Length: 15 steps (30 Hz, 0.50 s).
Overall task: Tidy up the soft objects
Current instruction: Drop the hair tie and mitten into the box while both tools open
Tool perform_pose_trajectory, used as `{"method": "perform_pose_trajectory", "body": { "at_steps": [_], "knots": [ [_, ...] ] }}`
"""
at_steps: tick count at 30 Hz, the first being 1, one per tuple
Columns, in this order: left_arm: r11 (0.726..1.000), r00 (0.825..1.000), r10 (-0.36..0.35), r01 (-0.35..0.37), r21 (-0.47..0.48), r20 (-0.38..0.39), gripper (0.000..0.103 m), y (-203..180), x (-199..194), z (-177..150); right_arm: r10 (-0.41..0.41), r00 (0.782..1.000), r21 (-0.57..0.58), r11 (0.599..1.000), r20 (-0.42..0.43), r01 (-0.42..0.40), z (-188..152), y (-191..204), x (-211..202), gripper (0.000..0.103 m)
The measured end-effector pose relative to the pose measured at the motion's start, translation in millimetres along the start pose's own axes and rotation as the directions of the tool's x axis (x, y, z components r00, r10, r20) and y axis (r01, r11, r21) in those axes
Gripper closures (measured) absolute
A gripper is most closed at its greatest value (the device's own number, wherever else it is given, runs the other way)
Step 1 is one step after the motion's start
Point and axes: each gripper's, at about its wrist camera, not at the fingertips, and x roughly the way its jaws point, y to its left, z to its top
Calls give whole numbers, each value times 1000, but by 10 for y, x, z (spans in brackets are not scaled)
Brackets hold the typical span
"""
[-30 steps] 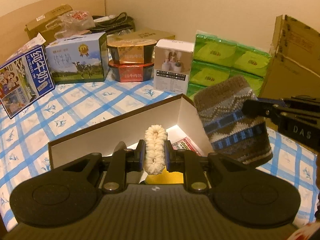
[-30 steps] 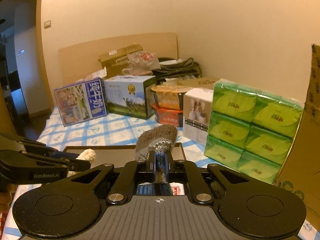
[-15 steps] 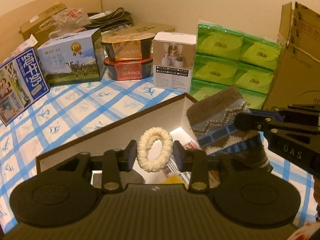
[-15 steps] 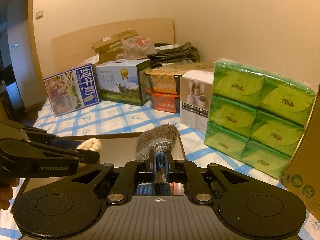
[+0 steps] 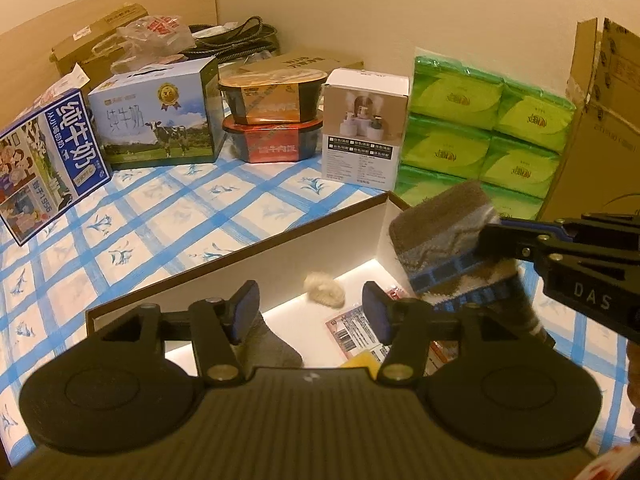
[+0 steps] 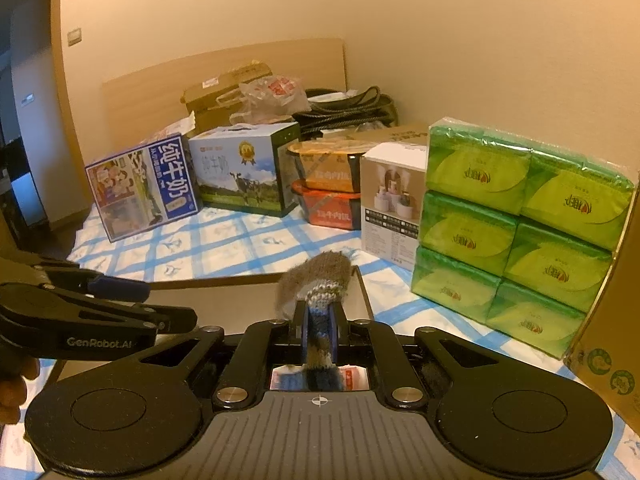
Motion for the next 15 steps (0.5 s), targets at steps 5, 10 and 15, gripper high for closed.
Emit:
{"method": "perform_pose_trajectory", "body": {
  "at_steps": [5,10,15],
  "knots": [
    [1000,1000,-5,5,-6,0,49,46,-64,-28,22,1000,1,1000,18,-22,32,41,-16,56],
    [1000,1000,-2,2,-22,-3,44,79,-114,-50,36,999,0,999,33,-36,27,76,-105,49],
    [998,1000,-14,14,-54,-13,44,122,-195,-85,45,999,-7,999,6,-45,-23,123,-153,46]
  ]
}}
